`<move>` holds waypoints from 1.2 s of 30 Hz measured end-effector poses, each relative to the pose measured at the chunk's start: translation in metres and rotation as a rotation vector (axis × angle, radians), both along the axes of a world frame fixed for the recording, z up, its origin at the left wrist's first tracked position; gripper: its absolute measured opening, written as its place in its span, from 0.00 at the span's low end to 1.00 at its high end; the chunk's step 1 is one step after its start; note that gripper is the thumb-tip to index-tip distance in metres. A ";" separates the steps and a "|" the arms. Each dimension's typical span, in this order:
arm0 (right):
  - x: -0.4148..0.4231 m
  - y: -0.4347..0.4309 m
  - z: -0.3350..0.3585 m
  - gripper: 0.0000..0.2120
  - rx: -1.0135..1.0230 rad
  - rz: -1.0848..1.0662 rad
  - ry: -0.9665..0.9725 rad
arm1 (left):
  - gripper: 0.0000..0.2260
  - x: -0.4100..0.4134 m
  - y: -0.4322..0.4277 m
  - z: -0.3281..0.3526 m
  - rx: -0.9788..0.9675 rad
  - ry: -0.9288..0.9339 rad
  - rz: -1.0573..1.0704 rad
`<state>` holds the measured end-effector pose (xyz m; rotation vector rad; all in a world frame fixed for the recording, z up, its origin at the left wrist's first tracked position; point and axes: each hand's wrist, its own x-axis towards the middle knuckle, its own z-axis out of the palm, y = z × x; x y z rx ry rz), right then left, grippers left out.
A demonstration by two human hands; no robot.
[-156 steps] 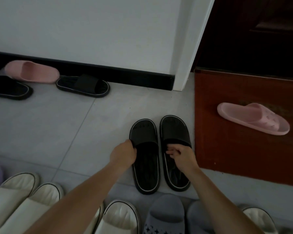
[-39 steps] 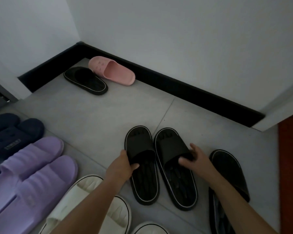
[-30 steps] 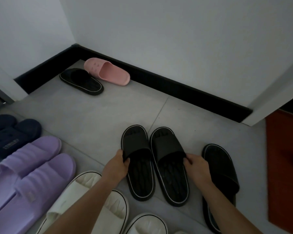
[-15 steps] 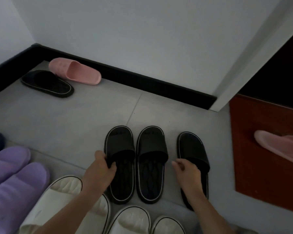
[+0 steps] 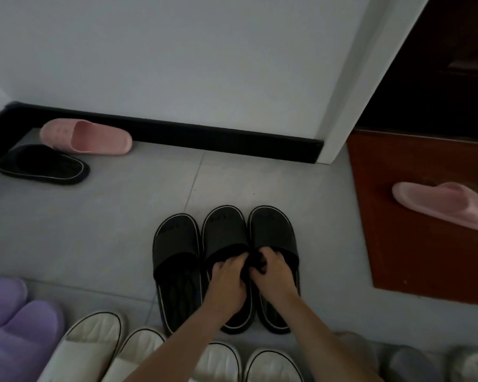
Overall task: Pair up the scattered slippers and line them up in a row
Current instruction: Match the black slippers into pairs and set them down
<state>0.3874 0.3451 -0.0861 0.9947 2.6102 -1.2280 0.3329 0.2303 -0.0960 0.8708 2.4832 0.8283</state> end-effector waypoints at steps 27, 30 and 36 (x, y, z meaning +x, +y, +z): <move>0.399 0.244 0.193 0.24 0.433 -0.402 0.136 | 0.43 0.242 0.236 0.167 0.078 -0.045 -0.589; 0.484 0.267 0.167 0.27 0.447 -0.444 0.085 | 0.45 0.322 0.286 0.154 -0.127 -0.025 -0.739; 0.589 0.320 0.093 0.26 0.347 -0.628 0.011 | 0.41 0.439 0.347 0.090 -0.247 -0.032 -0.740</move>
